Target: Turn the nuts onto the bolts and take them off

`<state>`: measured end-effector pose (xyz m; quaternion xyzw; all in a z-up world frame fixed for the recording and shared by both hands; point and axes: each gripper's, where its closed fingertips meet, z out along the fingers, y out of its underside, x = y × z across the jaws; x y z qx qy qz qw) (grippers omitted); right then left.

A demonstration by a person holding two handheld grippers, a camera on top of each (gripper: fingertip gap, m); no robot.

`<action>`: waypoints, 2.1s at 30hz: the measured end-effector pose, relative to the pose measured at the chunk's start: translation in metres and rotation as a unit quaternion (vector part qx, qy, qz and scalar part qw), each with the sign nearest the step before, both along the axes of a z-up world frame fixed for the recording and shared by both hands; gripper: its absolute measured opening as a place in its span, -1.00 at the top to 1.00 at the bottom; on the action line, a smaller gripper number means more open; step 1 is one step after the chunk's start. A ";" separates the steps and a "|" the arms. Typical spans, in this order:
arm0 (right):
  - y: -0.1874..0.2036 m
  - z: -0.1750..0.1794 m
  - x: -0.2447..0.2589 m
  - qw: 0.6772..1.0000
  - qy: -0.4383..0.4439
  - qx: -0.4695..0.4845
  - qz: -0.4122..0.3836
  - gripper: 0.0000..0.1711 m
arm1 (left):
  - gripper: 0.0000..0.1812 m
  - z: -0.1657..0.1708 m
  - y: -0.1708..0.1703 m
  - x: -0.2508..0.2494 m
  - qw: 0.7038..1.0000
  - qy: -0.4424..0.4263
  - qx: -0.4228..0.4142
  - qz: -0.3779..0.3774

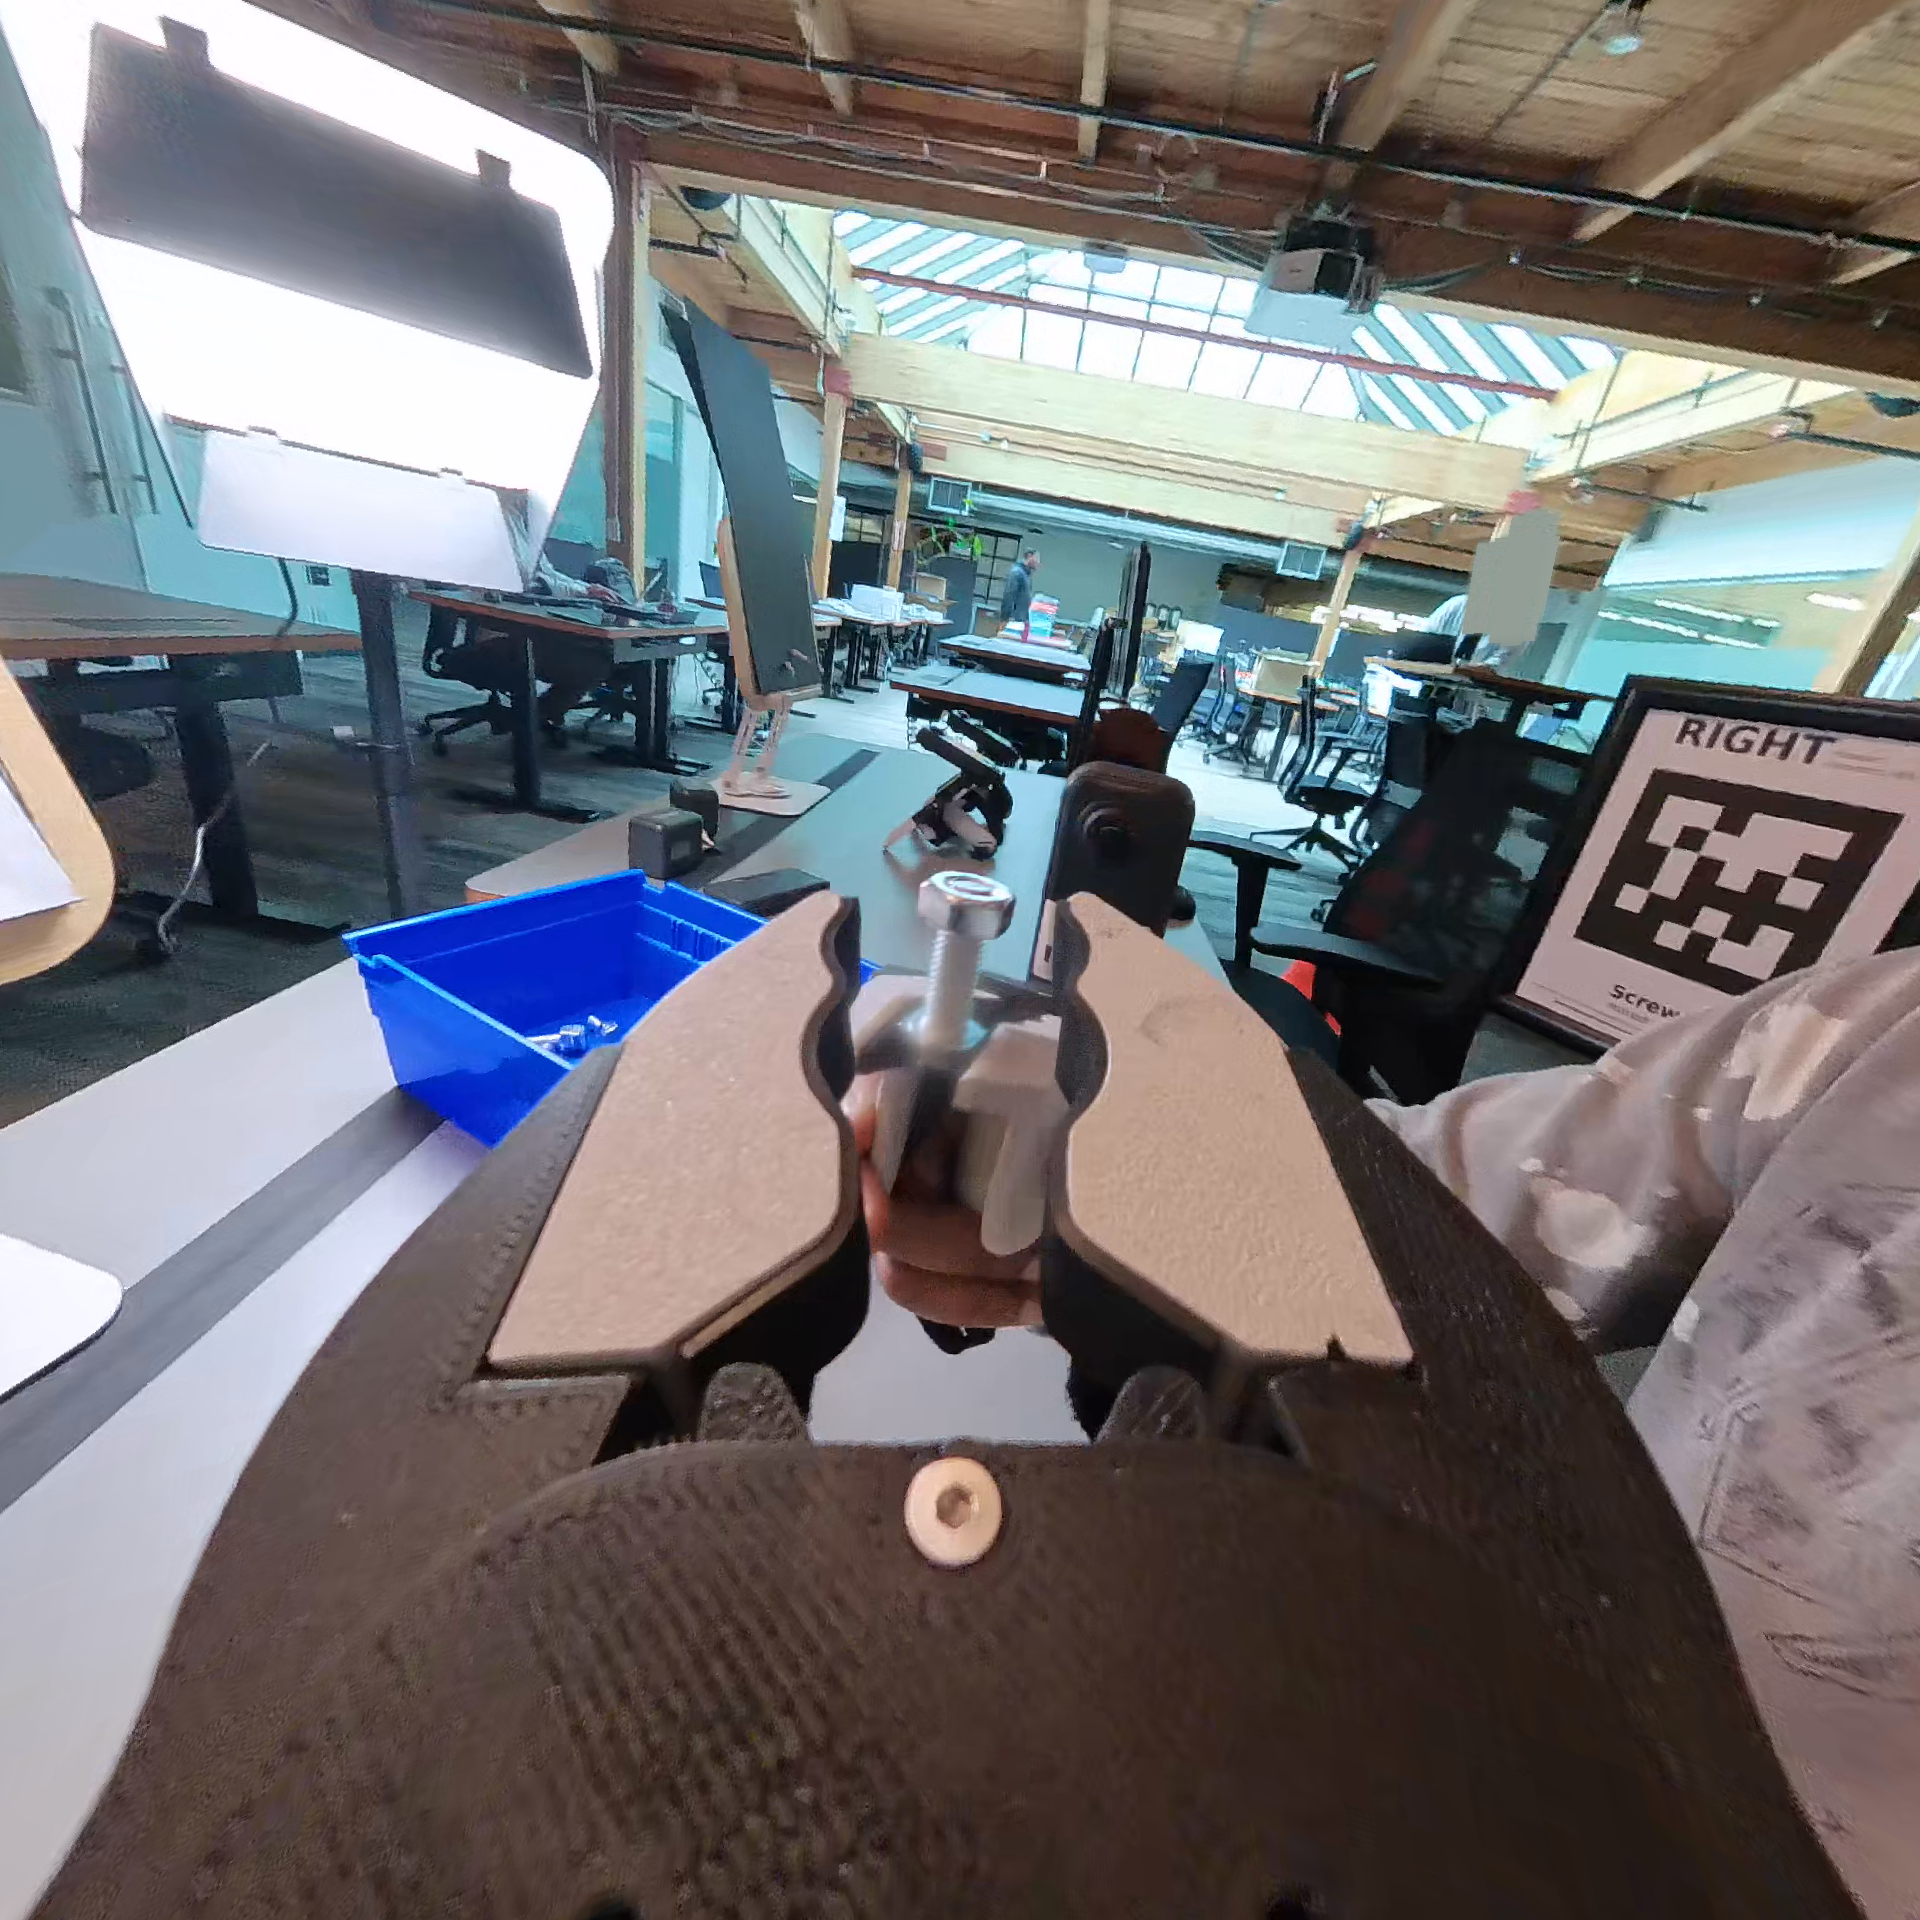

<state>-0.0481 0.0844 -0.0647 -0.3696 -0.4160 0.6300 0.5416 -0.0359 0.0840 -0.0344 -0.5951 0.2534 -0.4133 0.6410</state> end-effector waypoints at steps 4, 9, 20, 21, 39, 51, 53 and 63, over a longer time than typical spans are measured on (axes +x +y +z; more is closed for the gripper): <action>-0.004 0.001 0.001 1.000 0.007 -0.002 0.015 0.79 | 0.84 -0.008 0.018 -0.018 0.997 0.016 -0.015 0.074; -0.007 0.006 0.004 1.000 0.010 0.000 0.022 0.79 | 0.74 -0.007 0.020 -0.029 0.996 0.019 -0.010 0.090; -0.003 0.004 0.003 0.999 0.007 -0.028 0.033 0.79 | 0.79 -0.019 0.031 -0.039 0.989 0.054 -0.025 0.136; -0.004 0.005 0.003 0.999 0.006 -0.023 0.031 0.79 | 0.76 -0.017 0.030 -0.039 0.991 0.045 -0.027 0.126; 0.007 0.003 0.003 0.999 0.000 -0.042 0.020 0.79 | 0.63 -0.005 0.012 -0.013 0.998 0.021 -0.004 0.057; -0.005 0.012 0.007 0.998 0.021 -0.034 0.040 0.79 | 0.72 -0.019 0.029 -0.037 0.993 0.031 -0.035 0.111; -0.001 0.010 0.006 0.998 0.017 -0.040 0.034 0.79 | 0.66 -0.014 0.021 -0.024 0.996 0.035 -0.017 0.086; -0.005 0.012 0.008 0.998 0.024 -0.036 0.043 0.79 | 0.84 -0.014 0.021 -0.025 0.994 0.041 -0.028 0.102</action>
